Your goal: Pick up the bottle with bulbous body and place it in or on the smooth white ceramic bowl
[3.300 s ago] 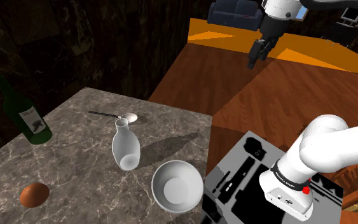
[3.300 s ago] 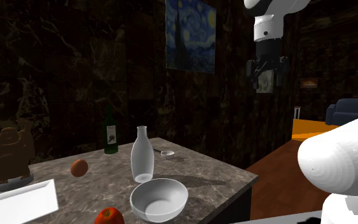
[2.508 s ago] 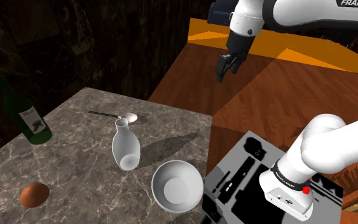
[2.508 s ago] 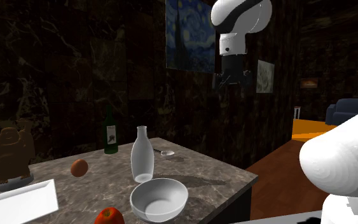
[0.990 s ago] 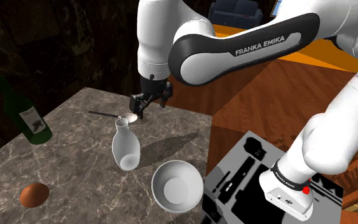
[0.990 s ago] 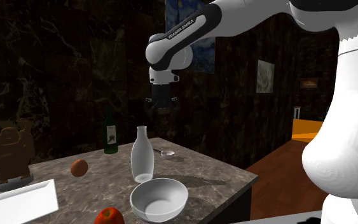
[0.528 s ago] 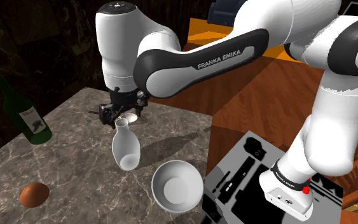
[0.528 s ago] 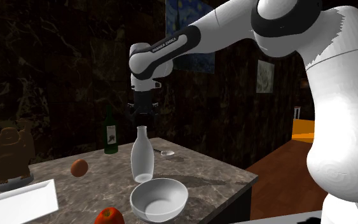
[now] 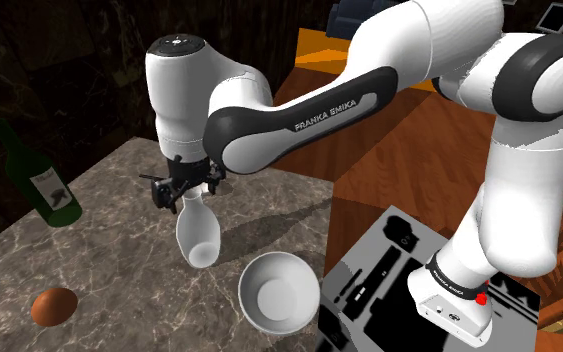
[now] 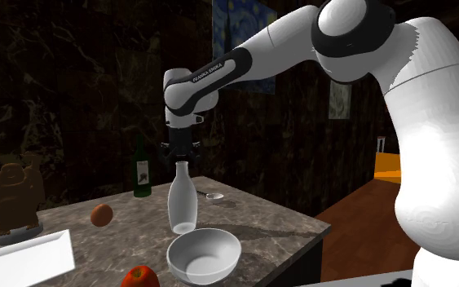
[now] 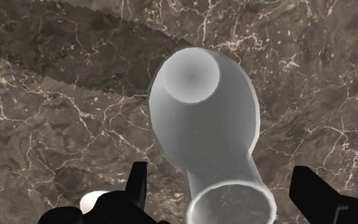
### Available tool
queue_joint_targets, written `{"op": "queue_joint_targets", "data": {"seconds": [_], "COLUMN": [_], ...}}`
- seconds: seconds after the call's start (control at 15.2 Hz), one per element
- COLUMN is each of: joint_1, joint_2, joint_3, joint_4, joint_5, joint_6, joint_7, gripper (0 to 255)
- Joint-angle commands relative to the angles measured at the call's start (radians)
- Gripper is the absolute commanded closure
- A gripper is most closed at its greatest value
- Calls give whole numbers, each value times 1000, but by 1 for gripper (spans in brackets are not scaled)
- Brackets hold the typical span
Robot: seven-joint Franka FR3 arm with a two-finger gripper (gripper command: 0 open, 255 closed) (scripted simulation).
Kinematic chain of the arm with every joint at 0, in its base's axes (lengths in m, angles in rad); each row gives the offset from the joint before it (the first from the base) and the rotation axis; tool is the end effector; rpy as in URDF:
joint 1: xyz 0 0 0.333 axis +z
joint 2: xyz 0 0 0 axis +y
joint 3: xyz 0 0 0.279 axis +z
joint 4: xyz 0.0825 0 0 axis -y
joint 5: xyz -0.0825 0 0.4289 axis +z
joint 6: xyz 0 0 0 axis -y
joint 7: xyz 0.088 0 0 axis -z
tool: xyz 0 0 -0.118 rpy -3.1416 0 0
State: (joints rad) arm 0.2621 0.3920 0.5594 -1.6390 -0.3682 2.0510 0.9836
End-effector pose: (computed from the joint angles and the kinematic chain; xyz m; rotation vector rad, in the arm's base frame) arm 0.5120 0.4711 0.3632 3.1186 -0.0746 0.2445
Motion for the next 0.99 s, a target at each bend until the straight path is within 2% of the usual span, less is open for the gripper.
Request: {"op": "queue_joint_targets", "data": {"seconds": [0.0, 0.4, 0.46, 0.92], "joint_1": [0, 0, 0, 0], "joint_2": [3, 3, 3, 3], "joint_3": [-2, -2, -2, -2], "joint_4": [-9, -9, -9, -8], "joint_5": [-3, -3, -3, -3], "joint_6": [12, 11, 11, 11], "joint_7": [3, 3, 3, 3], "gripper": [0, 0, 255, 255]}}
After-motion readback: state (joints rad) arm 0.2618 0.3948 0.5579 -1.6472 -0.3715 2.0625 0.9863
